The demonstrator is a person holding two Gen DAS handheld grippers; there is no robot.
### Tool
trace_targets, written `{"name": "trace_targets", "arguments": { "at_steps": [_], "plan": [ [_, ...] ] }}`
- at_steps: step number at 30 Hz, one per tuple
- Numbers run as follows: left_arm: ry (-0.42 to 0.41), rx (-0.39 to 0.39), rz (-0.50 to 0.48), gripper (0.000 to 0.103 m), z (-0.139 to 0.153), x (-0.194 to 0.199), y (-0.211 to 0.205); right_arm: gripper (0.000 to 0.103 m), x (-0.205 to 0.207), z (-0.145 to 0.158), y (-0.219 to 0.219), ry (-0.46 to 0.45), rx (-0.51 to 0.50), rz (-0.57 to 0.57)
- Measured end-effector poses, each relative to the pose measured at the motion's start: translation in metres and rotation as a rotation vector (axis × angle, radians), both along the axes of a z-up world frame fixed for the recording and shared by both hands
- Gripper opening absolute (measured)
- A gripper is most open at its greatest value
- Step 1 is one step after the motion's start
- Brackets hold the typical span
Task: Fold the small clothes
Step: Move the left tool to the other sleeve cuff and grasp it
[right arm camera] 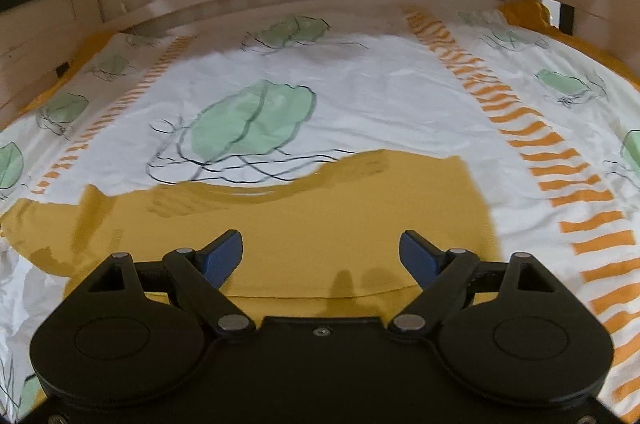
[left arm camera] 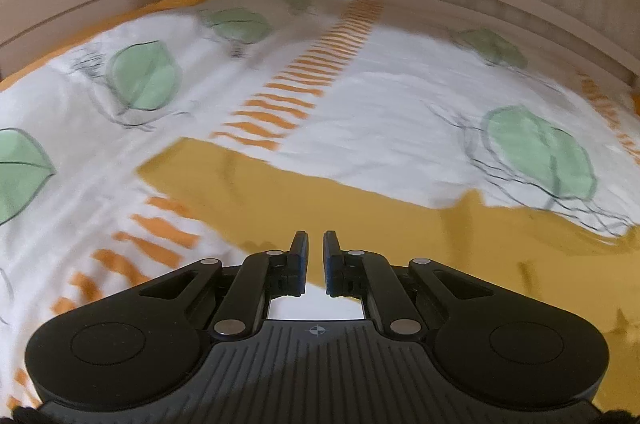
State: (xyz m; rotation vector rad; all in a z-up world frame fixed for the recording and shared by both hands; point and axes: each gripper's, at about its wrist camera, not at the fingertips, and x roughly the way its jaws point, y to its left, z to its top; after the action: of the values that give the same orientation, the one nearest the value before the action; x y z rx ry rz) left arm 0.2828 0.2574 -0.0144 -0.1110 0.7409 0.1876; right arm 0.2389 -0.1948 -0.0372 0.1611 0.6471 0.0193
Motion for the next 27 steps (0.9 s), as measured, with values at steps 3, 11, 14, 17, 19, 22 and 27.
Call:
{"name": "trace_targets", "arguments": {
  "at_steps": [3, 11, 14, 17, 19, 22, 27],
  "plan": [
    [0.002, -0.030, 0.037, 0.008, -0.003, 0.000, 0.023, 0.087, -0.001, -0.011, 0.020, -0.013, -0.015, 0.004],
    [-0.049, -0.120, 0.056, 0.034, -0.019, -0.004, 0.058, 0.085, 0.000, -0.054, 0.057, -0.026, -0.113, 0.040],
    [-0.054, -0.139, 0.072, 0.038, -0.026, 0.000, 0.066, 0.082, 0.001, -0.069, 0.062, 0.000, -0.137, 0.029],
    [-0.052, -0.162, 0.095, 0.043, -0.034, 0.006, 0.076, 0.082, 0.004, -0.076, 0.063, 0.017, -0.154, 0.021],
    [-0.051, -0.164, 0.110, 0.043, -0.038, 0.010, 0.083, 0.085, 0.004, -0.083, 0.069, 0.011, -0.184, 0.023],
    [-0.054, -0.169, 0.137, 0.043, -0.044, 0.017, 0.094, 0.086, 0.002, -0.088, 0.077, -0.004, -0.231, 0.019],
    [-0.057, -0.199, 0.194, 0.044, -0.052, 0.031, 0.113, 0.087, 0.001, -0.090, 0.073, -0.012, -0.207, 0.017]
  ]
}}
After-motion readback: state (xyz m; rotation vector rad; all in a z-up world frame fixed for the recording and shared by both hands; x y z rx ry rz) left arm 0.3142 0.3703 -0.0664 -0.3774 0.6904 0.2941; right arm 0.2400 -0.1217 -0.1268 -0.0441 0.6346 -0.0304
